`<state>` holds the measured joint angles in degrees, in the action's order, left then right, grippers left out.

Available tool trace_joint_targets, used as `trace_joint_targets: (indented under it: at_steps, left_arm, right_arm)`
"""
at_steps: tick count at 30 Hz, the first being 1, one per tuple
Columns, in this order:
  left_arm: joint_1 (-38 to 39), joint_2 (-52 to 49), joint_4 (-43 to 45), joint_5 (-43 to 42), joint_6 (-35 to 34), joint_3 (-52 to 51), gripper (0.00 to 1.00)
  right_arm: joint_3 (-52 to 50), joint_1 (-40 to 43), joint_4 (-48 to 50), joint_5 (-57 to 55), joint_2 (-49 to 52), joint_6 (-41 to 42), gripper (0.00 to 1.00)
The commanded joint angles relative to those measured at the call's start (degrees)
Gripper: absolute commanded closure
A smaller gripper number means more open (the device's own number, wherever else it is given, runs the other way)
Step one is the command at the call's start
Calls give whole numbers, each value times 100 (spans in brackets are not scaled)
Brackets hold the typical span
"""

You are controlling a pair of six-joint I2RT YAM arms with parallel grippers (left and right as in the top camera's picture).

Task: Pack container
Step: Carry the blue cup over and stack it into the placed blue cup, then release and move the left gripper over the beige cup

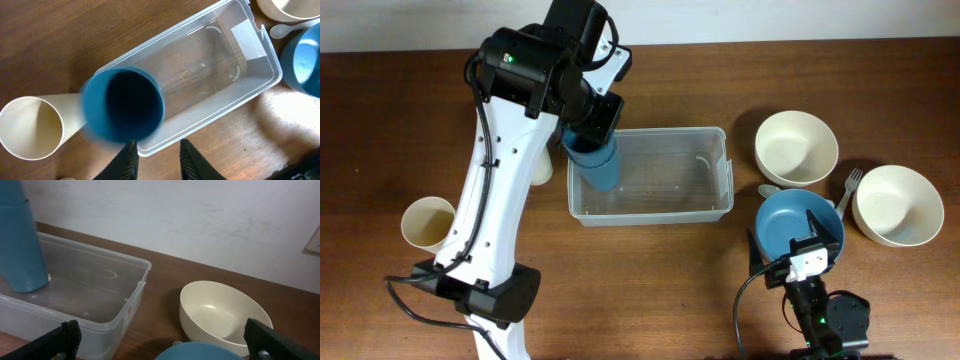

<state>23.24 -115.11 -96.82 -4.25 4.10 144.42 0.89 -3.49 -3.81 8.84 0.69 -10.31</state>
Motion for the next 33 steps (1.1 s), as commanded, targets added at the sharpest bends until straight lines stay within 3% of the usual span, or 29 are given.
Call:
trace_joint_targets:
  at_steps: [1,12,15,22,33]
  left_arm:
    - [2,151,11,22,72,-17,70]
    - [-9,153,11,413,55,-17,70]
    - [-105,192,11,756,-214,-17,63]
    - [-986,264,13,1012,-341,-17,48]
    - [-1703,181,153,935,-321,-409,48]
  right_arm:
    - [-39,-26,-22,-48,-48,22,1]
    - [-39,-26,-22,-50,-48,22,1]
    - [-39,-26,-22,-48,-48,22,1]
    - [-39,-26,-22,-48,-48,22,1]
    - [-39,-26,-22,-50,-48,22,1]
